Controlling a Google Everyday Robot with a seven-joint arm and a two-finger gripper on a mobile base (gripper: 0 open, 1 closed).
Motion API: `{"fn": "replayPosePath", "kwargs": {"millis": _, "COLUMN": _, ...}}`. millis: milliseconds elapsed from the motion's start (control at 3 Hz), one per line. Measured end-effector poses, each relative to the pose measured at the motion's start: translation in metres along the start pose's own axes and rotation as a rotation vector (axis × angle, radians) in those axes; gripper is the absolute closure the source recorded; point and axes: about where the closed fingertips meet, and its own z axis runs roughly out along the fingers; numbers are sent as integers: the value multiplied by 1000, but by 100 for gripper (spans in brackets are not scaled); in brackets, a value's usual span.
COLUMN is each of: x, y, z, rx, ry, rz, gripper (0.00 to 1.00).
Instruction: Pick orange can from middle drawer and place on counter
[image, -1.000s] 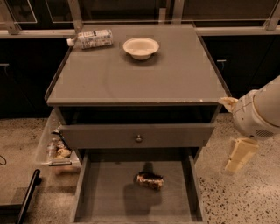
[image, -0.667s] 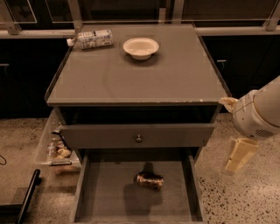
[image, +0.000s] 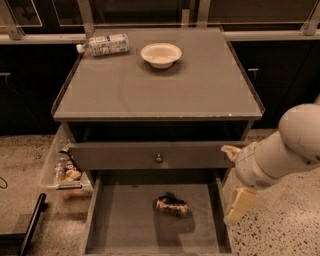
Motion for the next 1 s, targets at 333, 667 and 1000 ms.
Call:
{"fn": "replayPosePath", "kwargs": {"millis": 333, "x": 5, "y": 9, "z": 57, "rx": -21, "ry": -56, "rz": -32, "gripper": 0}}
{"fn": "replayPosePath", "kwargs": {"millis": 667, "x": 11, "y": 12, "z": 106, "rx": -23, "ry": -119, "rz": -33, "gripper": 0}}
{"fn": "replayPosePath", "kwargs": {"millis": 1000, "x": 11, "y": 12, "z": 106, "rx": -23, "ry": -119, "rz": -33, "gripper": 0}}
